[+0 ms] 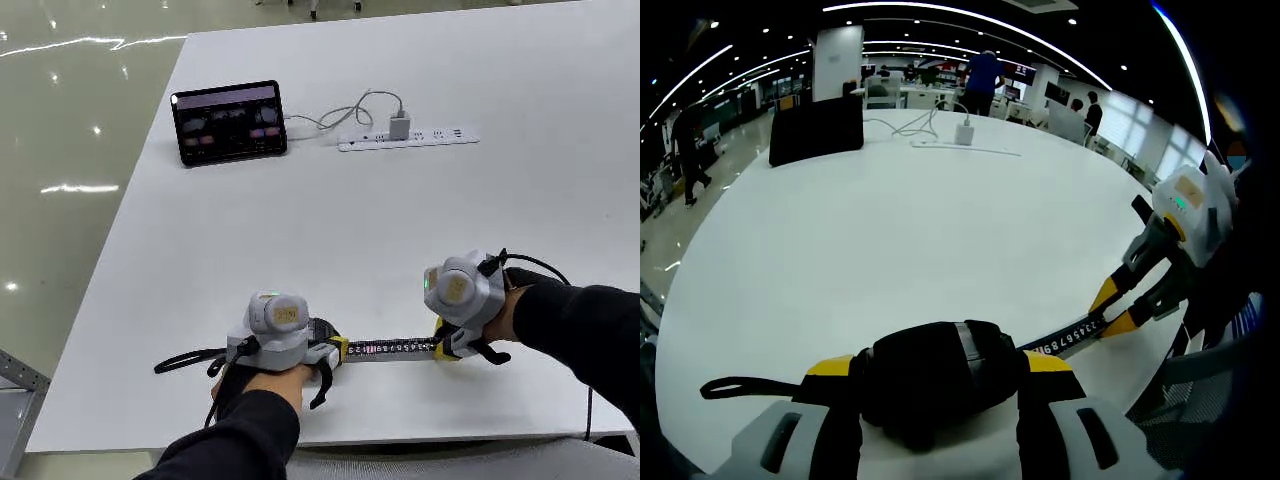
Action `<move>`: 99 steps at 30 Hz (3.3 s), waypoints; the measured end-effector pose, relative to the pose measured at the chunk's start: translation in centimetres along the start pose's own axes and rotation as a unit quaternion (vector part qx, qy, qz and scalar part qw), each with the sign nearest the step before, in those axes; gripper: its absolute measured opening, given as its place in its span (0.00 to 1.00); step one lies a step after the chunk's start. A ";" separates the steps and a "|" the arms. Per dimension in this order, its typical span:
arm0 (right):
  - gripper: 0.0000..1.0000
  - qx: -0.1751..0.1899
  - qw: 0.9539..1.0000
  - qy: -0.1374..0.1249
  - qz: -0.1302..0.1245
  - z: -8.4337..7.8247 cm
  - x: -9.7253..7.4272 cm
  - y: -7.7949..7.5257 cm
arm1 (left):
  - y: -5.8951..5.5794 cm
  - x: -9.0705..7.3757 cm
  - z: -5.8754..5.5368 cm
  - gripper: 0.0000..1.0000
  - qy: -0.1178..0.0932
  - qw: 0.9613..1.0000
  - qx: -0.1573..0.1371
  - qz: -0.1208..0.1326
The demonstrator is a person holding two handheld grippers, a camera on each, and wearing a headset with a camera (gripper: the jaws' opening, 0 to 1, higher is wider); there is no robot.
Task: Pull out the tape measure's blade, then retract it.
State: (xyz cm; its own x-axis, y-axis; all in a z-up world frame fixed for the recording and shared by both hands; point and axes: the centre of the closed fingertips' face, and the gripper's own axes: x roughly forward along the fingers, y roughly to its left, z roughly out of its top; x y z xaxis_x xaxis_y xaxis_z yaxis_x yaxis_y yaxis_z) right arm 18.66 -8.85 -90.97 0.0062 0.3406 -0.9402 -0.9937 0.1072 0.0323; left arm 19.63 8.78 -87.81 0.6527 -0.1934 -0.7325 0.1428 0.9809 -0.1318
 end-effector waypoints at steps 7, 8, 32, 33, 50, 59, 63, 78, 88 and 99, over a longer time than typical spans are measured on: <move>0.11 -0.003 1.000 0.001 0.001 0.3 0.1 0.0 | 0.0 0.0 0.0 0.59 0.000 1.000 0.000 0.000; 0.11 -0.003 1.000 0.001 0.001 0.3 0.1 0.0 | 0.0 0.0 0.0 0.59 0.000 1.000 0.000 0.000; 0.11 0.012 1.000 -0.011 -0.007 0.9 0.4 0.0 | 0.0 -0.1 -0.1 0.59 0.000 1.000 -0.001 0.001; 0.11 0.013 1.000 -0.012 -0.007 1.0 0.4 0.0 | 0.0 -0.1 -0.1 0.59 0.000 1.000 0.000 0.001; 0.11 0.018 0.999 -0.030 -0.012 1.8 0.7 0.0 | 0.0 0.0 0.0 0.59 -0.004 1.000 0.001 0.000; 0.10 0.016 0.999 -0.044 -0.012 2.2 0.8 0.1 | 0.0 -0.1 -0.1 0.59 -0.004 1.000 0.000 0.000; 0.10 0.011 0.999 -0.041 -0.011 2.2 0.8 0.1 | 0.0 -0.1 -0.1 0.59 -0.004 1.000 0.000 0.000; 0.10 0.013 0.999 -0.042 -0.009 3.0 1.1 0.4 | 0.0 -0.1 0.0 0.59 -0.004 1.000 0.000 -0.001; 0.11 0.004 0.999 -0.041 -0.008 3.3 1.2 0.5 | -0.1 -0.1 0.0 0.59 -0.003 1.000 0.000 0.000; 0.11 0.012 0.999 -0.046 -0.007 3.7 1.3 0.4 | -0.1 0.0 0.0 0.59 -0.003 1.000 0.001 0.000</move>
State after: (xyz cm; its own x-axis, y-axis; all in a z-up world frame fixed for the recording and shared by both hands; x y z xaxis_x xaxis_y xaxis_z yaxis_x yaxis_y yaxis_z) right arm 18.65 -4.90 -90.97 0.0313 0.4230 -0.9056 -0.9904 0.1350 0.0289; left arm 19.56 8.73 -87.81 0.6564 -0.1935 -0.7292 0.1437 0.9809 -0.1310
